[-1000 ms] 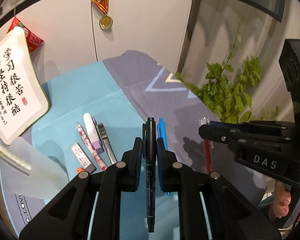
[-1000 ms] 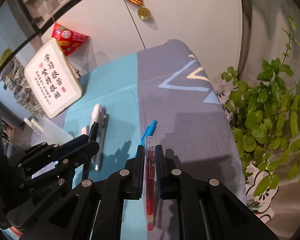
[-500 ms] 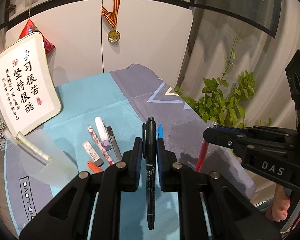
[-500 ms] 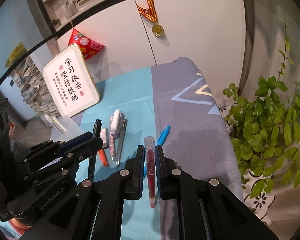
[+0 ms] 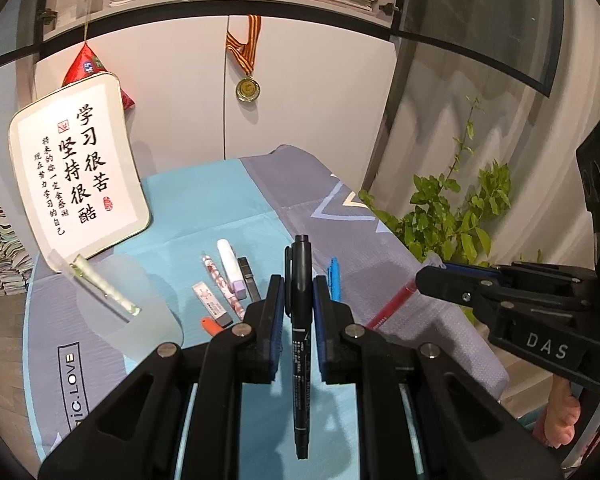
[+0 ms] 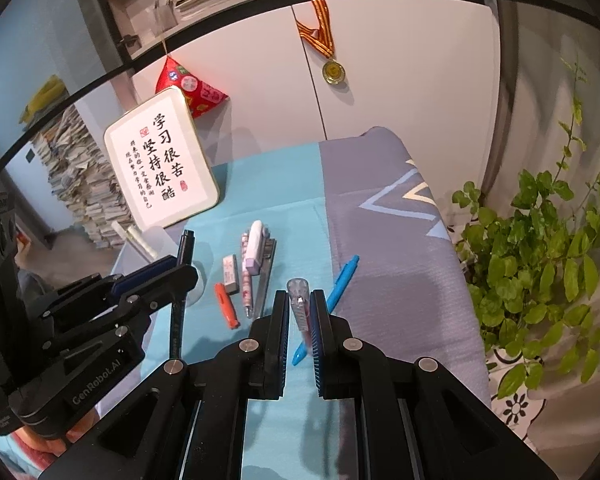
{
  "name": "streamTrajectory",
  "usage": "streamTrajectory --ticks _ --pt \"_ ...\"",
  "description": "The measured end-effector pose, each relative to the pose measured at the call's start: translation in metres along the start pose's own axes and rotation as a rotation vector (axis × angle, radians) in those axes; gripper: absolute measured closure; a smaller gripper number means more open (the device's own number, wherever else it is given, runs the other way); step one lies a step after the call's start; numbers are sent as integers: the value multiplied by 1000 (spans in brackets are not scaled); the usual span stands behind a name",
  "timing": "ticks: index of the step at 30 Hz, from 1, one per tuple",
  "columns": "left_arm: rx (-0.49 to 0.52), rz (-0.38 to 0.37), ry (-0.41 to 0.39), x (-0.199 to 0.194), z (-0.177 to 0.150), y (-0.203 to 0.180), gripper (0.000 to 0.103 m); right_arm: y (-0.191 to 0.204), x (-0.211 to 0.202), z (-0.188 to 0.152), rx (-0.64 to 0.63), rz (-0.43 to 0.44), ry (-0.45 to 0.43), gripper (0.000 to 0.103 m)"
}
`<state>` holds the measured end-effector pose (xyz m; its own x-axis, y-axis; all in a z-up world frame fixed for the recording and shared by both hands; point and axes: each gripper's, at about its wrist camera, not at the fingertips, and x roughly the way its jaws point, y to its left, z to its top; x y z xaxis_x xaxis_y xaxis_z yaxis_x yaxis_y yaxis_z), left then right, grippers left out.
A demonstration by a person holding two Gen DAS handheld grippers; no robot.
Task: Organize stationery
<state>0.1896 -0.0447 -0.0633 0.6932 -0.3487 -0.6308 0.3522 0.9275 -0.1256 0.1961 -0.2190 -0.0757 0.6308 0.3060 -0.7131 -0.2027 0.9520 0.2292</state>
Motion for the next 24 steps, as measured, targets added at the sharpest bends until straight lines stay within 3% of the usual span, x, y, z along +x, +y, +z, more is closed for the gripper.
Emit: streamTrajectory --ticks 24 --pt "-156 72 -150 -52 18 68 91 55 -17 15 -77 17 -60 91"
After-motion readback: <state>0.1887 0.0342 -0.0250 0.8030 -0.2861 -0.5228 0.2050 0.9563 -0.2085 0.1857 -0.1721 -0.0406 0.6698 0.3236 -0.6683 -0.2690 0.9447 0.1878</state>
